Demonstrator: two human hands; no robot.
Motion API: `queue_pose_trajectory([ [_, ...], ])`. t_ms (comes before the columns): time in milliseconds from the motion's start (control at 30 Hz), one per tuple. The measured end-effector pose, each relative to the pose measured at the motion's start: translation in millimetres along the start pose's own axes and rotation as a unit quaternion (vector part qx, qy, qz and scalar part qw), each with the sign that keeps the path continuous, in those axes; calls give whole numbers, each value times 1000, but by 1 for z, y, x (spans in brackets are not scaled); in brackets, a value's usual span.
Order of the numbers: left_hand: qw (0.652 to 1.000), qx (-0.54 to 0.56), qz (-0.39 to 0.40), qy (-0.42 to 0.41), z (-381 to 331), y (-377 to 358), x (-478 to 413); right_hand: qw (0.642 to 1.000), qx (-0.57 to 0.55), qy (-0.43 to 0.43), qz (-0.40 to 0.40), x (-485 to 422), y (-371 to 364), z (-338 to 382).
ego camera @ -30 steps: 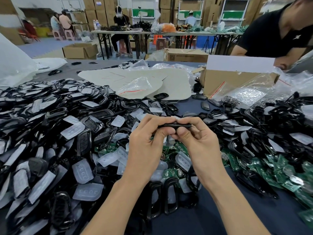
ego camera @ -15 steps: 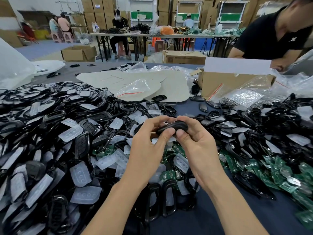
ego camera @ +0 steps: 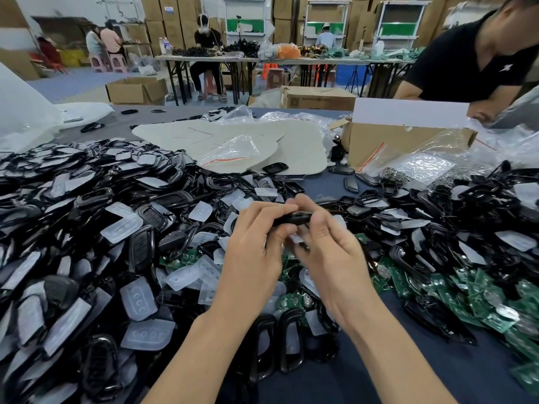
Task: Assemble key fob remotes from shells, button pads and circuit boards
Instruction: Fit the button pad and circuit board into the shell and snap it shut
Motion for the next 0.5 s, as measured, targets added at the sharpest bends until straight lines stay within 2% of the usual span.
queue_pose_trajectory([
  [67, 1000, 14, 9, 19, 3, -2, 2, 994, -90, -67, 10, 4, -10, -12],
  [167, 998, 19, 19, 52, 8, -4, 5, 986, -138, -90, -1, 5, -14, -16],
  [333, 997, 26, 68, 29, 3, -17, 5, 987, -130, -81, -49, 4, -5, -19],
  [500, 997, -30, 78, 2, 5, -21, 6, 990, -104, -69, -61, 1, -2, -24],
])
Point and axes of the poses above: each hand's wrist, its own x-axis away from the middle knuckle, its own y-axis out of the back of the hand, z = x × y, the point moved 9 cm from there along -x, towards the middle knuckle, and after that the axes turned 2 degrees about -z, right-handed, at the moved point
